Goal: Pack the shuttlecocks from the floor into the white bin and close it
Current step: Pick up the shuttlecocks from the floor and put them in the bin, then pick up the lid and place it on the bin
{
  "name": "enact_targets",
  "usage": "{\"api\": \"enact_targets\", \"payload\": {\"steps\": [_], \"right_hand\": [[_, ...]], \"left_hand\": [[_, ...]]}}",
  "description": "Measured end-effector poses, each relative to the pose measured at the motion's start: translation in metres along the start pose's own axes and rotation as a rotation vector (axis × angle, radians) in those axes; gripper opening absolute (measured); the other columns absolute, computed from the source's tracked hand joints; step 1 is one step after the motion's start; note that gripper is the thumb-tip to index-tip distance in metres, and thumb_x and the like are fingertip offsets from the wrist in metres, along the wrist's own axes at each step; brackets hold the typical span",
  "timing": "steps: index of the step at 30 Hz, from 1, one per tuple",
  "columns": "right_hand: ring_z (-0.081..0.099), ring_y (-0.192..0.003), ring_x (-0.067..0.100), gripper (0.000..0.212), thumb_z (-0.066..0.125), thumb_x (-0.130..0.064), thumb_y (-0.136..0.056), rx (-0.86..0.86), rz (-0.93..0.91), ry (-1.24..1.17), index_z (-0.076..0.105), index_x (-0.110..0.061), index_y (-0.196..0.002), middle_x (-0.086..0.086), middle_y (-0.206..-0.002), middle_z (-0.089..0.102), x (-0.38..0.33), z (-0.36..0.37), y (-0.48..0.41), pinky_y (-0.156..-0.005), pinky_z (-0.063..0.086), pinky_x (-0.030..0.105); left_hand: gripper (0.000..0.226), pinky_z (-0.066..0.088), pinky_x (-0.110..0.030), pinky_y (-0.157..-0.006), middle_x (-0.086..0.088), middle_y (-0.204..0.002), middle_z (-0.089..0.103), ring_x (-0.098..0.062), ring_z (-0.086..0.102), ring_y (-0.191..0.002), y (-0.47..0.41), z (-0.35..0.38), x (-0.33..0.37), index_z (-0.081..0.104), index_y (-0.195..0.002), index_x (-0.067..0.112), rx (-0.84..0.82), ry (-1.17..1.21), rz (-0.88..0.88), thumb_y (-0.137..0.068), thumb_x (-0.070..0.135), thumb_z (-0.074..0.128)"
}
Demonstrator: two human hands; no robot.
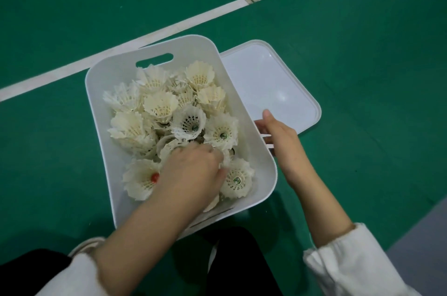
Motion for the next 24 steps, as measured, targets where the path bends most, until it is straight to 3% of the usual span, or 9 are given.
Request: {"api": "enact_targets", "payload": {"steps": [3, 5, 8, 11, 16, 20, 22, 24], "right_hand": [[0.061, -0.096, 0.019, 0.027, 0.048, -0.032, -0.092, 0.163, -0.077, 0.296, 0.063, -0.015, -0.106, 0.002, -0.108, 0.064, 0.015, -0.020, -0.028, -0.083, 0.050, 0.033], [0.051, -0.111, 0.026, 0.032, 0.046, -0.023, -0.091, 0.141, -0.115, 0.606, 0.055, -0.011, -0.120, 0.010, -0.124, 0.052, 0.031, -0.012, -0.052, -0.090, 0.043, 0.036], [0.038, -0.110, 0.031, 0.049, 0.026, -0.033, -0.087, -0.006, -0.140, 1.030, 0.044, -0.006, -0.123, 0.015, -0.122, 0.043, 0.063, 0.016, -0.079, -0.081, 0.038, 0.037], [0.042, -0.102, 0.029, 0.033, 0.040, -0.024, -0.087, 0.034, -0.211, 1.173, 0.041, -0.009, -0.117, 0.009, -0.112, 0.043, 0.068, 0.029, -0.087, -0.077, 0.040, 0.039], [0.046, -0.097, 0.026, 0.035, 0.048, -0.019, -0.086, 0.047, -0.308, 1.381, 0.045, -0.008, -0.119, 0.008, -0.109, 0.047, 0.070, 0.042, -0.092, -0.067, 0.035, 0.035], [0.045, -0.101, 0.034, 0.030, 0.047, -0.006, -0.081, 0.199, -0.396, 1.339, 0.049, -0.002, -0.110, 0.016, -0.114, 0.047, 0.007, 0.006, -0.073, -0.074, 0.039, 0.040], [0.049, -0.099, 0.038, 0.028, 0.047, 0.002, -0.076, 0.362, -0.430, 1.153, 0.052, 0.000, -0.103, 0.020, -0.112, 0.053, -0.044, -0.027, -0.055, -0.077, 0.040, 0.043], [0.053, -0.087, 0.039, 0.023, 0.045, 0.002, -0.076, 0.519, -0.399, 0.913, 0.054, -0.004, -0.097, 0.019, -0.097, 0.059, -0.092, -0.059, -0.033, -0.073, 0.040, 0.041]], "left_hand": [[0.042, 0.047, -0.033, -0.062, 0.007, -0.073, 0.056, -0.011, 0.053, -0.067, -0.005, -0.055, -0.001, 0.054, -0.082, 0.022, 0.265, 0.219, -0.102, -0.094, 0.052, 0.027], [0.052, 0.046, -0.031, -0.060, 0.004, -0.068, 0.057, -0.012, 0.054, -0.063, -0.028, -0.050, 0.003, 0.054, -0.078, 0.020, 0.211, 0.322, -0.189, -0.090, 0.062, 0.025], [0.052, 0.043, -0.027, -0.056, -0.003, -0.073, 0.063, -0.016, 0.058, -0.066, -0.062, -0.020, 0.016, 0.060, -0.081, 0.014, 0.075, 0.346, -0.212, -0.088, 0.061, 0.036], [0.039, 0.035, -0.026, -0.048, -0.005, -0.068, 0.061, -0.018, 0.055, -0.060, -0.074, -0.013, 0.016, 0.056, -0.071, 0.012, 0.138, 0.415, -0.195, -0.092, 0.041, 0.042], [0.038, 0.029, -0.030, -0.050, -0.002, -0.056, 0.045, -0.022, 0.045, -0.054, -0.069, -0.020, 0.014, 0.044, -0.063, 0.013, 0.287, 0.417, -0.183, -0.094, 0.035, 0.039], [0.041, 0.028, -0.027, -0.045, -0.001, -0.060, 0.052, -0.017, 0.047, -0.052, -0.069, -0.018, 0.007, 0.042, -0.059, 0.020, 0.243, 0.358, -0.217, -0.091, 0.046, 0.039], [0.045, 0.032, -0.026, -0.046, 0.000, -0.062, 0.055, -0.015, 0.050, -0.054, -0.067, -0.021, 0.008, 0.046, -0.063, 0.021, 0.227, 0.355, -0.197, -0.092, 0.053, 0.034], [0.046, 0.039, -0.028, -0.048, 0.001, -0.062, 0.056, -0.014, 0.052, -0.055, -0.063, -0.033, 0.005, 0.052, -0.071, 0.019, 0.254, 0.389, -0.189, -0.094, 0.053, 0.029]]}}
Point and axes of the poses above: each hand's wrist, its own y-axis away from the middle knuckle, its own z-axis out of the palm, x = y × z, the point moved 10 cm from there along -y, towards the middle knuckle
